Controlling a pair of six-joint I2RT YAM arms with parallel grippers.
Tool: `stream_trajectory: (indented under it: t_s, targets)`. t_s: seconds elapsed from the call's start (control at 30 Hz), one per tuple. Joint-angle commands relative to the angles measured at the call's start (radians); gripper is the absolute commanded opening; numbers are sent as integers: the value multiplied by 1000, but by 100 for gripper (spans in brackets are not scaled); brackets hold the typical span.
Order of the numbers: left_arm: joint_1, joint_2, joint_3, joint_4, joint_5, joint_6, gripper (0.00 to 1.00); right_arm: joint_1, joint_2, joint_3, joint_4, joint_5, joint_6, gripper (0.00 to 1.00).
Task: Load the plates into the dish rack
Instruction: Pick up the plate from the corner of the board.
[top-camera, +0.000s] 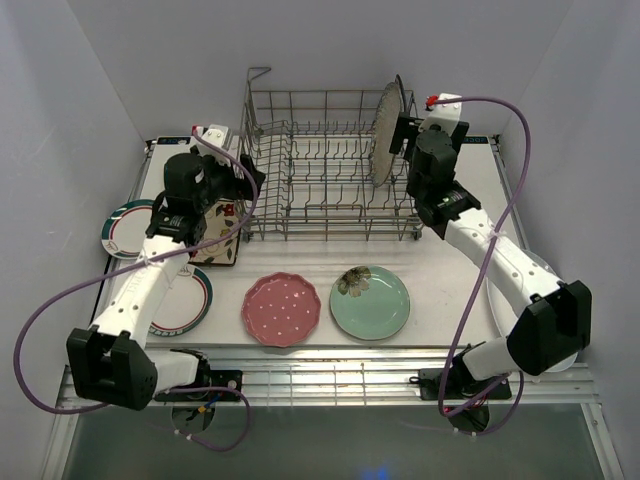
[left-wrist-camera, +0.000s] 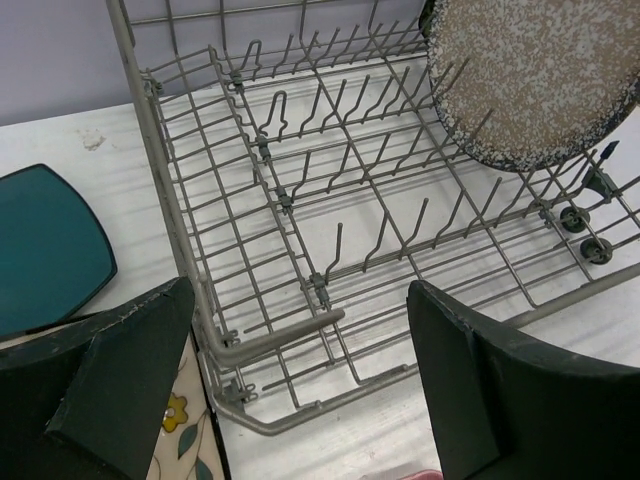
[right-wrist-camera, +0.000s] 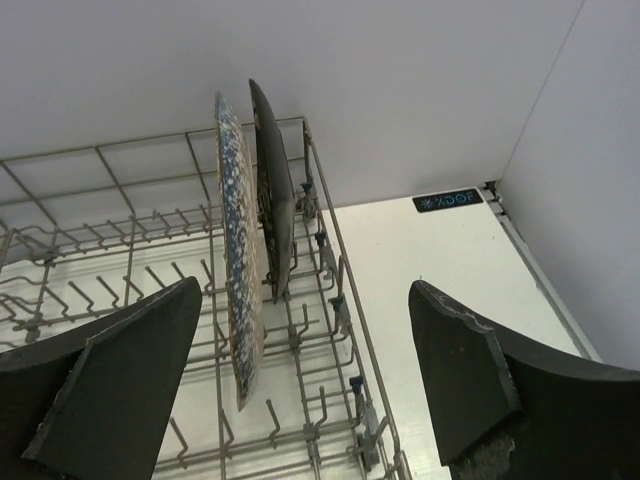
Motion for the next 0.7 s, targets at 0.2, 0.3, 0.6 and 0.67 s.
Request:
stream_trajectory:
  t_s: [0.2,0.3,0.6,0.67]
  targets:
    - [13,-176,-80,-37,-91,68,98,28,-90,-12,-205,5,233,90]
    - [15,-211,-105,-58,-125,72,98,46,-111,-15,-317,46,337,90]
    - [15,-334,-201,-89,-177,36,98,86,-231,-78,-726,101,727,90]
    - [15,-346,-206,-98,-190,24,98,86,-263,-123,-753,81,785,90]
